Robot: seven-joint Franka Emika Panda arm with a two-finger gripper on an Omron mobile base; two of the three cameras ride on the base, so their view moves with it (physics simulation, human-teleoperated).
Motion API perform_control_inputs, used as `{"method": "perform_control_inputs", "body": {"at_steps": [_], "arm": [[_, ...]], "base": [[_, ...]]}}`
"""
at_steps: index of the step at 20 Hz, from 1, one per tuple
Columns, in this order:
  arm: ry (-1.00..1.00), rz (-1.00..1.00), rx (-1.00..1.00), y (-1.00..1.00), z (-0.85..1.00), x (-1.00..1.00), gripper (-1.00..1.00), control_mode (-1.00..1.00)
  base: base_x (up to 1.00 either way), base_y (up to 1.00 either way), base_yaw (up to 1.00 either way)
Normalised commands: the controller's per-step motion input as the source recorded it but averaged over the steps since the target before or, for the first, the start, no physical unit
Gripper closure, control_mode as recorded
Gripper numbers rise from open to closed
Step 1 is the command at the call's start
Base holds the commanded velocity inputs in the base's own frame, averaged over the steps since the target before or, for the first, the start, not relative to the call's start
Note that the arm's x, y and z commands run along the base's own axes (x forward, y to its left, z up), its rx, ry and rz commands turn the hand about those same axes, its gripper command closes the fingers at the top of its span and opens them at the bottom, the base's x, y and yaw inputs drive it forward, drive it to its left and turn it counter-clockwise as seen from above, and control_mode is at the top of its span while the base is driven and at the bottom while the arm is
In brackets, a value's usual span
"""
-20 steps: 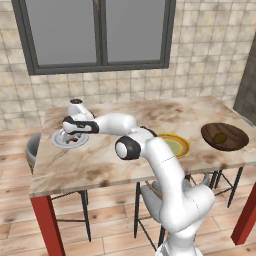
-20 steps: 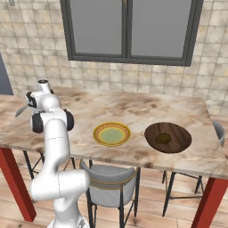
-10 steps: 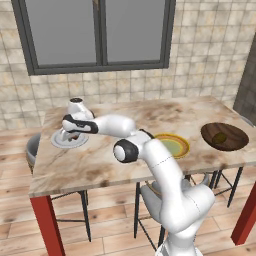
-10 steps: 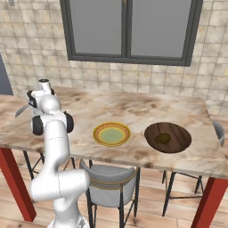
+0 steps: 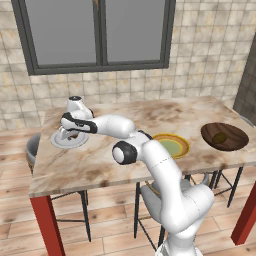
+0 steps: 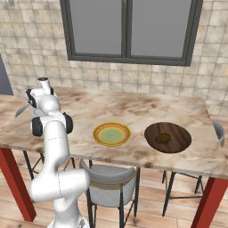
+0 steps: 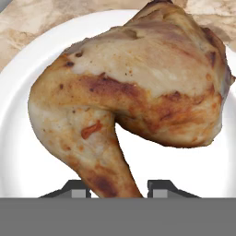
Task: Pick the chicken drumstick and avocado from their plates and place them in the bowl. Then put the bowl in the fridge.
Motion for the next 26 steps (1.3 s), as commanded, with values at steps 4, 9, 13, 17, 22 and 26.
{"method": "perform_control_inputs", "body": {"at_steps": [4,9,13,17,22,26], "arm": [[-0.08,0.0,0.0,-0.04,0.3,-0.21,1.0,-1.0],[-0.03,0.0,0.0,-0.19,0.31,-0.28,1.0,-1.0],[0.0,-0.03,0.0,-0.36,0.27,-0.3,1.0,-1.0],[0.0,-0.07,0.0,-0.48,0.18,-0.36,1.0,-1.0],[-0.01,-0.07,0.03,-0.59,0.16,-0.43,1.0,-1.0],[-0.01,-0.08,0.02,-0.61,0.18,-0.44,1.0,-1.0]], "base": [[0.0,0.0,0.0],[0.0,0.0,0.0],[0.0,0.0,0.0],[0.0,0.0,0.0],[0.0,0.0,0.0],[0.0,0.0,0.0]]}}
